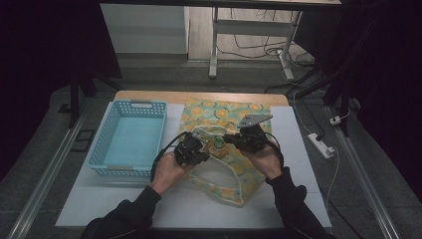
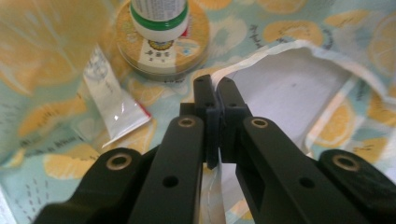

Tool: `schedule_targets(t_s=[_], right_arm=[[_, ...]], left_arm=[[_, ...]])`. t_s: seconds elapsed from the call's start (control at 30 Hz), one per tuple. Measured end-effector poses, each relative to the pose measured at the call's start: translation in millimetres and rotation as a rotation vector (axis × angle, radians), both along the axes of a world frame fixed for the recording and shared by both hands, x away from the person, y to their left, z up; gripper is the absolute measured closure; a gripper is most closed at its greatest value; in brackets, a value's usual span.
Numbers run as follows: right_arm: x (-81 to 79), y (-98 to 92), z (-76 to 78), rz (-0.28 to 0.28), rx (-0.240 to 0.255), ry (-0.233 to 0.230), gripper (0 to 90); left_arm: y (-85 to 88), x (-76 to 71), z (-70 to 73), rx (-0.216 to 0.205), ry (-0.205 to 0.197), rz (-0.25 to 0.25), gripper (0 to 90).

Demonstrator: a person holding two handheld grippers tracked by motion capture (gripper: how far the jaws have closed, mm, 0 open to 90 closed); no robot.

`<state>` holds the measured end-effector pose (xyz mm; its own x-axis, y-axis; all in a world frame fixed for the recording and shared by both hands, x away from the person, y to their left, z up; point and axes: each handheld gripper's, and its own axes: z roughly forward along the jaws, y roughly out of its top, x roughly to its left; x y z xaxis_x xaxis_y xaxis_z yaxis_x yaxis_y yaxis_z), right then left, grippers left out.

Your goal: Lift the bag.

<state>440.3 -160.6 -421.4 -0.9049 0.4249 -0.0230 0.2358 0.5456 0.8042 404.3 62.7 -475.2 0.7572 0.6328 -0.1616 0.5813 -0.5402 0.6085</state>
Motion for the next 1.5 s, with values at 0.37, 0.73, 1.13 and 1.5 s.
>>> schedule_targets(t_s=[0.37, 0.73, 1.13, 1.5], right_arm=[[-6.3, 3.8, 8.3, 0.022, 0.015, -0.012, 90.0], [-9.4, 3.2, 14.8, 0.033, 0.022, -0.011, 90.0], [-10.4, 1.5, 22.9, 0.055, 0.037, -0.015, 90.0], [-9.4, 4.0, 38.0, 0.061, 0.047, 0.005, 90.0]], left_arm=[[9.4, 1.2, 14.7, -0.109, 0.026, -0.005, 88.9], [18.1, 1.6, 33.8, -0.174, 0.032, -0.019, 88.9], [34.1, 6.4, 55.6, -0.267, 0.047, -0.038, 88.9], [38.5, 16.1, 84.2, -0.258, 0.028, -0.055, 88.9]])
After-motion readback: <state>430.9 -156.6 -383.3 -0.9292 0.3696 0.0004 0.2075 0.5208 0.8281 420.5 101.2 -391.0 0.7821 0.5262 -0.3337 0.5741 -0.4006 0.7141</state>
